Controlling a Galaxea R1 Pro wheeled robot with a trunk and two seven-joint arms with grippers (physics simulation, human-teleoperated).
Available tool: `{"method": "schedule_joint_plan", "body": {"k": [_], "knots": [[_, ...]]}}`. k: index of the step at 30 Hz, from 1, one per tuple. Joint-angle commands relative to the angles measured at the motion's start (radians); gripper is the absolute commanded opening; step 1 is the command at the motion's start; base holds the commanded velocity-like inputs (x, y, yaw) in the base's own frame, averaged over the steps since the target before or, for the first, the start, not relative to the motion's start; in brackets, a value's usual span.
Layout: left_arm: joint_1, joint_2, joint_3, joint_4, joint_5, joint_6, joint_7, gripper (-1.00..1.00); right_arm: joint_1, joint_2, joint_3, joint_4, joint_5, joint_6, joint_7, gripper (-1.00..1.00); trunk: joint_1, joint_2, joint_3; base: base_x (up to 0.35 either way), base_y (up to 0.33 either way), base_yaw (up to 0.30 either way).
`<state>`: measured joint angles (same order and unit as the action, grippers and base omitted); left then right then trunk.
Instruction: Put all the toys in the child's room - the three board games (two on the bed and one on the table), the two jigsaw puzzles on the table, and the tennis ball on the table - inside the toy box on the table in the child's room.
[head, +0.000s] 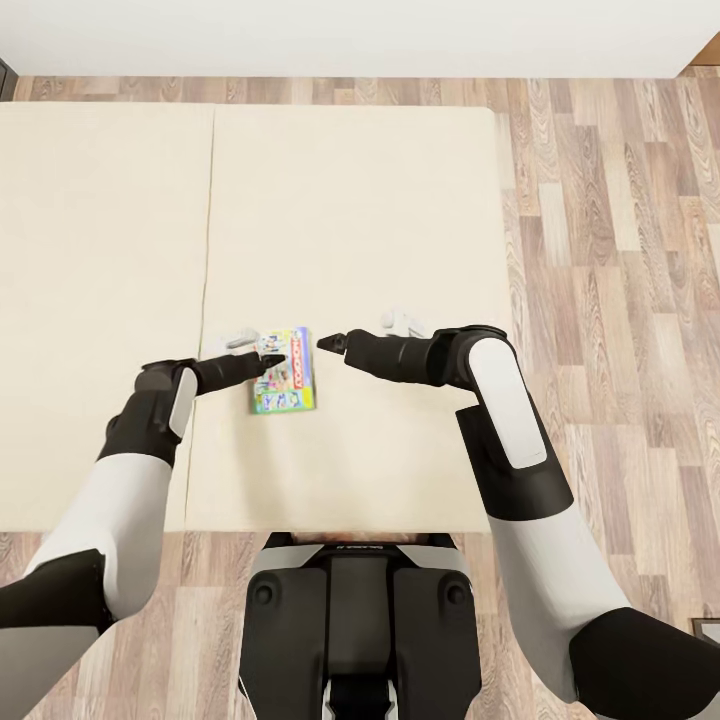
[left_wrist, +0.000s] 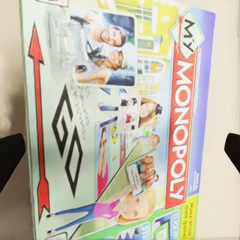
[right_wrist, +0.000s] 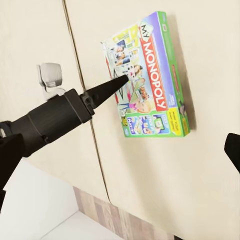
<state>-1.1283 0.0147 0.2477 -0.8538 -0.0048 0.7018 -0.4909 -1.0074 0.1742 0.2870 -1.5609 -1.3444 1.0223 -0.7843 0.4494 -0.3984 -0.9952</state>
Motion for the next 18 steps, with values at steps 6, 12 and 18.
{"method": "schedule_joint_plan", "body": {"k": [6, 12, 18], "knots": [[-0.002, 0.0, -0.016, 0.002, 0.0, 0.006, -0.006, 1.0, -0.001, 0.0, -0.001, -0.001, -0.009, 0.002, -0.011, 1.0, 0.001, -0.002, -0.001, 0.0, 0.0, 0.0], [-0.002, -0.001, -0.019, 0.002, 0.0, 0.004, -0.006, 1.0, -0.002, 0.0, -0.002, -0.001, -0.009, 0.002, -0.01, 1.0, 0.001, -0.002, -0.001, 0.0, 0.0, 0.0], [-0.002, -0.003, -0.019, 0.002, 0.0, 0.005, -0.006, 1.0, -0.002, 0.0, -0.001, -0.001, -0.009, 0.003, -0.01, 1.0, 0.001, -0.002, -0.001, 0.0, 0.0, 0.0]]}}
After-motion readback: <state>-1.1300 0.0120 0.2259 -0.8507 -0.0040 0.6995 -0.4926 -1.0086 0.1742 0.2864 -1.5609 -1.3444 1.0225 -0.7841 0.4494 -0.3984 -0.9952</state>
